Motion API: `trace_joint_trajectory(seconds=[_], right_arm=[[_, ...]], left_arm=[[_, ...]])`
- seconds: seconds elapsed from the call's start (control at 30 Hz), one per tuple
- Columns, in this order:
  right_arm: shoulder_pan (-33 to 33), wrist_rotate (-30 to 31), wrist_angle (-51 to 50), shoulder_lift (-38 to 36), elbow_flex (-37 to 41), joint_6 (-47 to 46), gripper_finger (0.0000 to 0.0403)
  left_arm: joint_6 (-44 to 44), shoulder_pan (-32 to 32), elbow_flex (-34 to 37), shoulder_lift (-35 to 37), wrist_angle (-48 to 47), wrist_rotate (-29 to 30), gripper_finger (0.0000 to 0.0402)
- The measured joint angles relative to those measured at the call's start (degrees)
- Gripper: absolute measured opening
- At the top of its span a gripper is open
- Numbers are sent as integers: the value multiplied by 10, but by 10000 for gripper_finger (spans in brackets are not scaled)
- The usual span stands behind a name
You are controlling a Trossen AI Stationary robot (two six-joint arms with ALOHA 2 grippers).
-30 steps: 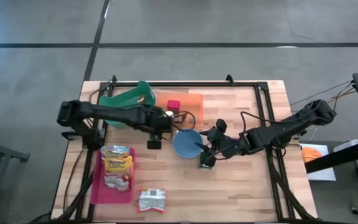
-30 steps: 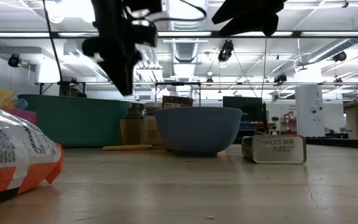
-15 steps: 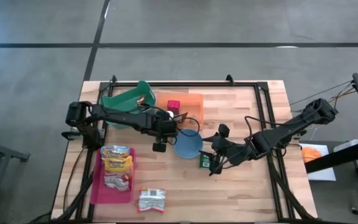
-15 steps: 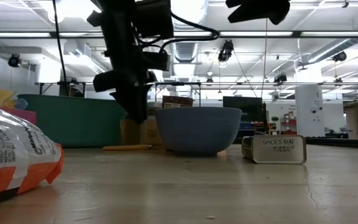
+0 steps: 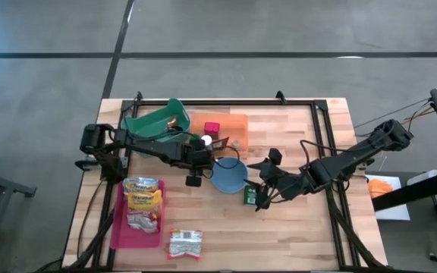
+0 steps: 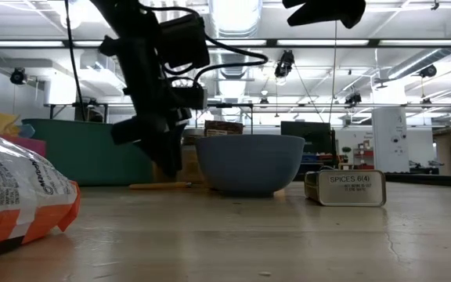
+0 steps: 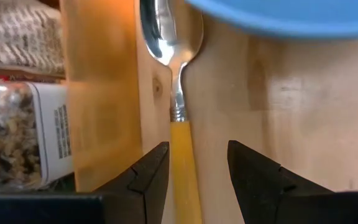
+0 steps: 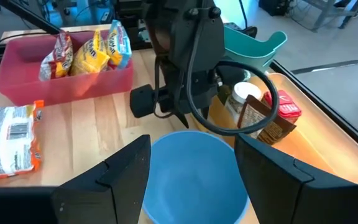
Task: Pick & Place Food Item
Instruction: Put the yellow spoon into the green bin
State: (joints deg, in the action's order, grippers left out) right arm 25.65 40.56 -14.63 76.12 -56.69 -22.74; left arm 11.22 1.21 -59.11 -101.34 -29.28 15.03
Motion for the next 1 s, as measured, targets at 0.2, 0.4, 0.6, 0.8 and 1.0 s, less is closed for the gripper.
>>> trace_joint_trajectory(seconds=[0.2, 0.4, 0.6, 0.8, 1.0], right_arm=[[0, 0, 0, 0, 0, 1, 231], [0, 0, 0, 0, 0, 2, 231], [0, 0, 0, 0, 0, 2, 231], [0, 0, 0, -1, 0, 3, 231], [0, 0, 0, -3, 0, 5, 231]], left_arm=[[12, 1, 16, -3, 15, -3, 165], [24, 8, 18, -3, 39, -15, 165], [27, 31, 18, -3, 54, -34, 165], [46, 48, 18, -3, 67, -51, 165], [50, 61, 18, -3, 70, -48, 165]])
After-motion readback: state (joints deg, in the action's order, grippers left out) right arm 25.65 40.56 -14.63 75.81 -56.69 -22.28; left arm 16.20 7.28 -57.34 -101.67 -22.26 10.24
